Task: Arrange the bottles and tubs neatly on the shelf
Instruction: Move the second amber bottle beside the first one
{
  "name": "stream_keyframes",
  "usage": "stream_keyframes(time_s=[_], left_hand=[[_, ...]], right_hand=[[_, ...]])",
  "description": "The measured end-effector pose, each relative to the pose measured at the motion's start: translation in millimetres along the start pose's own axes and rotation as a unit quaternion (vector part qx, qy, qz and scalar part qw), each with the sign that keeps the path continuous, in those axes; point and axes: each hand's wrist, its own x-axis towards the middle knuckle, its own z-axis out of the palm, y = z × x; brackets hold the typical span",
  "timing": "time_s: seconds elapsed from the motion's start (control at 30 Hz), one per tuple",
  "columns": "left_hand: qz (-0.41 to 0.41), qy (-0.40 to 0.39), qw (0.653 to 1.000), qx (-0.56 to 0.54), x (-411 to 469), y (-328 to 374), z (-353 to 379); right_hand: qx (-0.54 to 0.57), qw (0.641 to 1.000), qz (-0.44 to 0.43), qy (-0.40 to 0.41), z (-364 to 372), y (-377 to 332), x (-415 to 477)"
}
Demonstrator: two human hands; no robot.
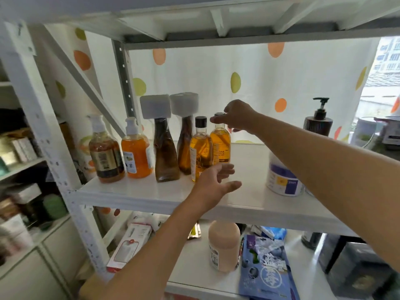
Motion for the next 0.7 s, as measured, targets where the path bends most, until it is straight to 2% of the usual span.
stream_keyframes(time_s=[0.27, 0.37, 0.5, 0.57, 0.7], left_hand=[[0.001, 0.009, 1.000, -0.007, -5, -12, -1], [-0.005, 0.044, 0.999, -0.013, -3, -13, 2], [-0.014, 0.119, 0.992, -0.032, 6, -7, 20], [-0.009, 0.148, 0.989, -0.004, 14, -1, 34], [-0.017, 0.138, 0.989, 0.045, 33, 14, 57]], right_hand=[[0.007, 1.000, 0.011, 0.022, 14, 2, 7], [-0.012, 0.999, 0.010, 0.041, 3, 7, 1], [-0.098, 0.992, -0.004, 0.082, -15, 9, -16], [-0.155, 0.982, -0.008, 0.104, -21, 9, -26], [-0.178, 0.974, 0.004, 0.140, -23, 21, -42]])
